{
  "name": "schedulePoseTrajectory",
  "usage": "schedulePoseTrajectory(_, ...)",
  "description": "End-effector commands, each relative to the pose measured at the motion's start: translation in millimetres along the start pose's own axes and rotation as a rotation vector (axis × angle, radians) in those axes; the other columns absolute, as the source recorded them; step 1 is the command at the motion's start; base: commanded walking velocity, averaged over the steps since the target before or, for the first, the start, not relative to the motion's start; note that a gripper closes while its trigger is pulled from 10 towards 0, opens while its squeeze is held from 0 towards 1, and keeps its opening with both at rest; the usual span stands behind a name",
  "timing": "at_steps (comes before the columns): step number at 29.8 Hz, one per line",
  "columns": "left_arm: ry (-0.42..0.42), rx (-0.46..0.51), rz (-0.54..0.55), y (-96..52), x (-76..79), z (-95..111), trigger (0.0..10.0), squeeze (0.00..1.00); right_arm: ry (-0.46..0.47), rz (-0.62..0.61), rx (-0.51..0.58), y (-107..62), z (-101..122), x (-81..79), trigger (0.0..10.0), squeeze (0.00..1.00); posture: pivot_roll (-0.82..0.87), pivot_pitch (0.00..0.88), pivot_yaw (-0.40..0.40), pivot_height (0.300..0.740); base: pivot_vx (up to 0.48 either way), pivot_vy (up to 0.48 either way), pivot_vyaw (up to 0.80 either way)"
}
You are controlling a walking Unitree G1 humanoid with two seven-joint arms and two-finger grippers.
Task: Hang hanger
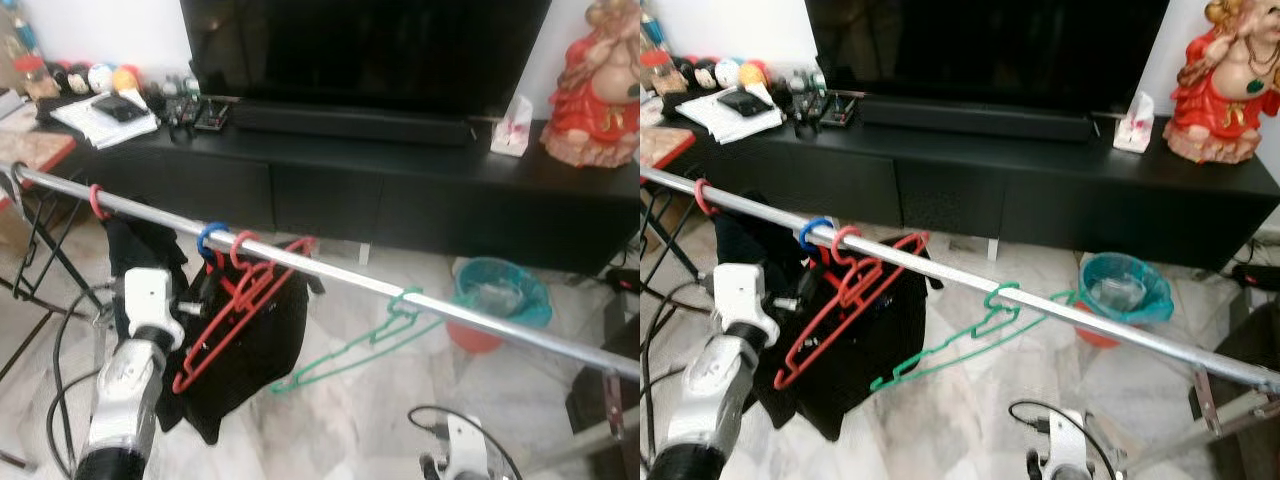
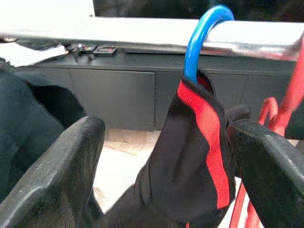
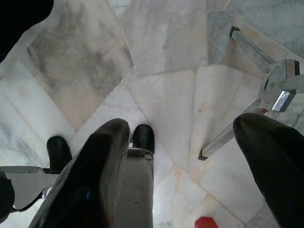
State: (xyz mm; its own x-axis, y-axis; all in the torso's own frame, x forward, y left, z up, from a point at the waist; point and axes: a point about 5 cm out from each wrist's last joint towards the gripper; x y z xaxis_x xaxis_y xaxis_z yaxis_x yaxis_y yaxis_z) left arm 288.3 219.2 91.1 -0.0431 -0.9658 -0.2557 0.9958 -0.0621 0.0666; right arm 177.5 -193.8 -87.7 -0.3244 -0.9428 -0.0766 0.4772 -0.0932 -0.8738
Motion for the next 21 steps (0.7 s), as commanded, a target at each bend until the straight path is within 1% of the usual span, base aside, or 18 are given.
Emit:
schedulePoseTrajectory(1, 0.013, -0.003, 0.029, -6.4, 4.3, 0, 10.0, 0.0, 0.019, -0.004, 0.003, -0.1, -1, 0.5, 10.0, 0.0, 0.0, 0.0, 0.005, 0.74, 0.0, 0.0, 0.0)
schedulePoseTrajectory(3, 0.045, -0.002, 0.037, -11.9, 9.5, 0, 10.0, 0.0, 0.019, -0.005, 0.003, -0.2, -2, 0.7, 10.0, 0.0, 0.0, 0.0, 0.005, 0.74, 0.0, 0.0, 0.0)
schedulePoseTrajectory(4, 0.039, 0.0, 0.035, -15.9, 16.4, 1, 10.0, 0.0, 0.022, -0.007, 0.004, -0.2, -2, 0.8, 10.0, 0.0, 0.0, 0.0, 0.005, 0.74, 0.0, 0.0, 0.0)
schedulePoseTrajectory(5, 0.035, -0.002, 0.032, -17.5, 19.5, 2, 10.0, 0.0, 0.023, -0.007, 0.004, -0.2, -2, 0.9, 10.0, 0.0, 0.0, 0.0, 0.005, 0.74, 0.0, 0.0, 0.0)
schedulePoseTrajectory(7, 0.029, -0.002, 0.029, -18.3, 22.2, 2, 10.0, 0.0, 0.022, -0.007, 0.004, -0.2, -2, 0.9, 10.0, 0.0, 0.0, 0.0, 0.001, 0.74, 0.0, 0.0, 0.0)
schedulePoseTrajectory(8, 0.012, -0.006, 0.031, -18.9, 24.1, 3, 10.0, 0.0, 0.022, -0.008, 0.004, -0.2, -2, 0.9, 10.0, 0.0, 0.0, 0.0, 0.001, 0.74, 0.0, 0.262, 0.0)
schedulePoseTrajectory(12, 0.023, -0.012, 0.034, -15.4, 21.8, 5, 10.0, 0.0, 0.025, -0.008, 0.006, -0.1, 0, 0.4, 10.0, 0.0, 0.0, 0.0, 0.002, 0.74, 0.0, 0.341, 0.0)
schedulePoseTrajectory(14, 0.031, -0.011, 0.055, -11.2, 16.8, 8, 10.0, 0.0, 0.015, -0.004, 0.01, 0.2, 2, -0.7, 10.0, 0.0, 0.0, 0.0, 0.003, 0.74, 0.0, 0.328, 0.0)
schedulePoseTrajectory(16, 0.048, -0.009, 0.046, -10.6, 17.2, 10, 10.0, 0.0, -0.004, 0.003, 0.008, 0.2, 3, -1.1, 10.0, 0.0, 0.0, 0.0, 0.001, 0.74, 0.0, 0.33, 0.0)
schedulePoseTrajectory(21, 0.044, -0.011, 0.06, -9.6, 16.4, 11, 10.0, 0.0, 0.011, 0.001, 0.015, 0.3, 4, -1.2, 10.0, 0.0, 0.01, 0.0, -0.003, 0.74, 0.0, 0.319, 0.0)
Point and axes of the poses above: a point about 5 cm out from each wrist's last joint towards the gripper, its own y axis pointing out of the wrist towards the gripper, its own z axis along the axis of the wrist's last joint, x = y × z, and after that the axes turned 13 degrees about y, right-handed
